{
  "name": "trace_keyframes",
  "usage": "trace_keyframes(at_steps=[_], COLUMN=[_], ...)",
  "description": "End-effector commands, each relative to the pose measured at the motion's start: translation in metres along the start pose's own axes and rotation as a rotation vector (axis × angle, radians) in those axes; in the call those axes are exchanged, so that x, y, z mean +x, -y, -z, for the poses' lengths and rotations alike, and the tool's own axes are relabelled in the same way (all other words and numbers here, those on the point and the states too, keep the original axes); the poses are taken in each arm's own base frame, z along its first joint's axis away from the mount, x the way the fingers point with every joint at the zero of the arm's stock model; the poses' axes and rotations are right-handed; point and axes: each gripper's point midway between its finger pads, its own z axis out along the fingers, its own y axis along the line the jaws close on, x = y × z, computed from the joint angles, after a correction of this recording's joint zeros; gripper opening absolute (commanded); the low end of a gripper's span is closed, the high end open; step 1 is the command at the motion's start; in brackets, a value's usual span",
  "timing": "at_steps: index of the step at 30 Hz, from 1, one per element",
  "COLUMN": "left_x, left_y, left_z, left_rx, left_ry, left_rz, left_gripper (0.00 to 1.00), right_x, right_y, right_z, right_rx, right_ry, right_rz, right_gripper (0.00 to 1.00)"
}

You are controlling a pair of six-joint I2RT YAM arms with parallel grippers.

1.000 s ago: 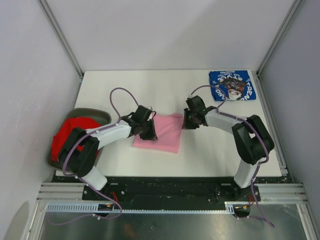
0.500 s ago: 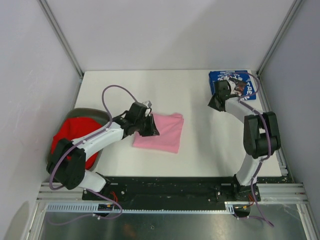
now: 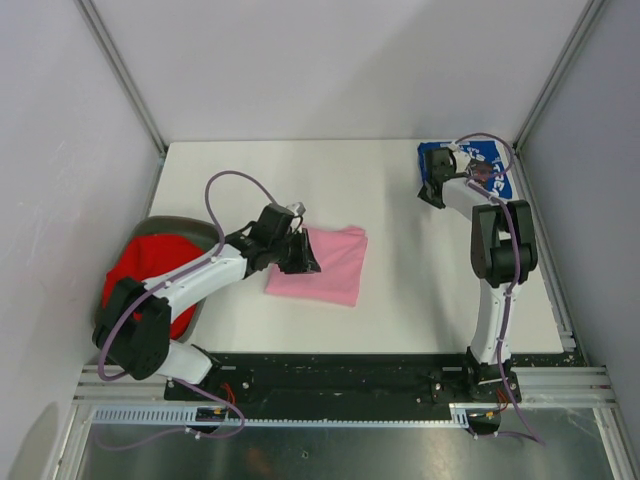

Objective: Fold and stack the t-shirts
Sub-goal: Smooth out wrinkles on the folded tshirt

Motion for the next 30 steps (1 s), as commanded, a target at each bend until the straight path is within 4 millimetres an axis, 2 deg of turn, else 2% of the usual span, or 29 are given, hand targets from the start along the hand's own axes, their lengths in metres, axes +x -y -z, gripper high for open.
trace_keyframes(at_steps=[1, 7, 13, 21, 28, 30], left_x=[-0.003, -0.004, -0.004, -0.002, -0.002, -0.001], left_y=[0.005, 0.005, 0.004, 0.001, 0.000, 0.000], left_z=[0.002, -0.001, -0.004, -0.008, -0.008, -0.008], left_rx=[0.026, 0.024, 0.019, 0.012, 0.009, 0.008], left_ry=[0.008, 0.002, -0.006, -0.017, -0.016, -0.018], left_rz=[-0.038, -0.041, -0.040, -0.037, -0.038, -0.038], left_gripper=[0.25, 0.25, 0.25, 0.24, 0.25, 0.24], right_x=[-0.029, -0.035, -0.026, -0.010, -0.008, -0.009], right_y=[0.001, 0.002, 0.008, 0.016, 0.020, 0.019], right_z=[-0.006, -0.016, -0.026, -0.026, -0.025, -0.025], right_rx=[0.033, 0.051, 0.083, 0.080, 0.091, 0.089], right_ry=[0.062, 0.059, 0.024, 0.000, 0.000, 0.001], right_rz=[-0.020, 0.003, 0.026, 0.010, 0.003, 0.004], right_gripper=[0.34, 0.34, 0.34, 0.33, 0.33, 0.30])
